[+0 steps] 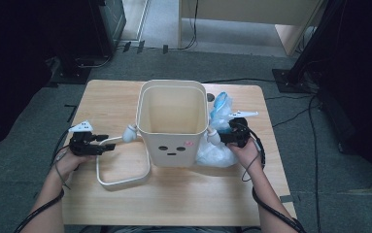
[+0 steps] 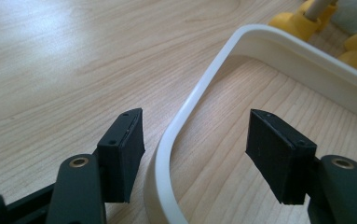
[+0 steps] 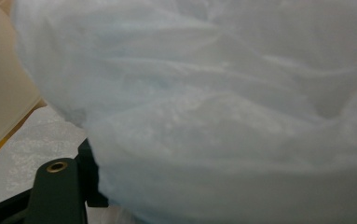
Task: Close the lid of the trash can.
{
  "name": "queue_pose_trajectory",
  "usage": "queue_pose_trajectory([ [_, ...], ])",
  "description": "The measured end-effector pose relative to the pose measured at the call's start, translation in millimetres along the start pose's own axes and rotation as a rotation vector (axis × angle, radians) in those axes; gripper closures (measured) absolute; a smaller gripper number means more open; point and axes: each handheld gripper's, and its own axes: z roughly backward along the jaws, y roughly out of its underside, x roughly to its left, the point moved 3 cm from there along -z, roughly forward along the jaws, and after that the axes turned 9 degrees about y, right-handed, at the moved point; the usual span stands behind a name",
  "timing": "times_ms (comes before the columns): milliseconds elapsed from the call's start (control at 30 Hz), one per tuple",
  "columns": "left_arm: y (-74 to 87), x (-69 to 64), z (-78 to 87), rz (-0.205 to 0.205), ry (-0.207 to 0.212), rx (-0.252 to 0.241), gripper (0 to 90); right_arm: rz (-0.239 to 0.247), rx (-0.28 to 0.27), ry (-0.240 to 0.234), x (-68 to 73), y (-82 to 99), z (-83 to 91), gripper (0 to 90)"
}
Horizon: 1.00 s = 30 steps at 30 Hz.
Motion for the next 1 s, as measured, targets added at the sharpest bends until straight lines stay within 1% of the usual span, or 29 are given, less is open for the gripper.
queue_pose_trajectory([
  [100, 0.4, 1.5, -1.0, 0.012, 0.000, -0.009, 32.1, 0.001, 0.000, 0.000, 0.0, 0.0, -0.1, 28.6],
  [167, 1.3, 1.6, -2.3, 0.021, 0.008, -0.006, 29.4, 0.002, 0.001, 0.001, 0.2, 0.0, 0.0, 28.6],
  [267, 3.7, 1.2, -4.7, 0.009, 0.011, 0.011, 28.2, 0.004, 0.000, 0.001, 0.1, 0.0, -0.1, 28.6],
  [300, 4.4, 1.6, -5.4, 0.009, 0.004, 0.017, 28.1, 0.003, 0.001, 0.001, 0.2, 0.0, -0.1, 28.6],
  [333, 5.0, 2.2, -6.0, 0.017, 0.001, 0.018, 27.8, 0.004, 0.001, 0.001, 0.2, 0.1, -0.1, 28.6],
  [400, 5.6, 4.2, -5.8, 0.024, -0.006, 0.006, 27.9, 0.006, 0.000, 0.001, 0.2, 0.1, -0.3, 28.6],
  [500, 6.0, 5.7, -5.4, 0.015, -0.029, -0.001, 29.5, 0.006, 0.000, 0.001, 0.4, 0.1, -0.4, 28.6],
  [600, 6.7, 5.4, -5.5, -0.009, -0.041, 0.002, 37.6, 0.005, 0.001, 0.001, 0.6, 0.2, -0.5, 28.6],
  [733, 8.5, 5.1, -5.1, -0.030, -0.032, -0.001, 49.0, 0.006, 0.002, 0.001, 0.6, 0.2, -0.6, 28.6],
  [1000, 10.0, 8.0, -3.0, 0.017, -0.025, -0.014, 70.2, 0.007, 0.001, 0.000, 0.5, 0.4, -1.1, 28.6],
])
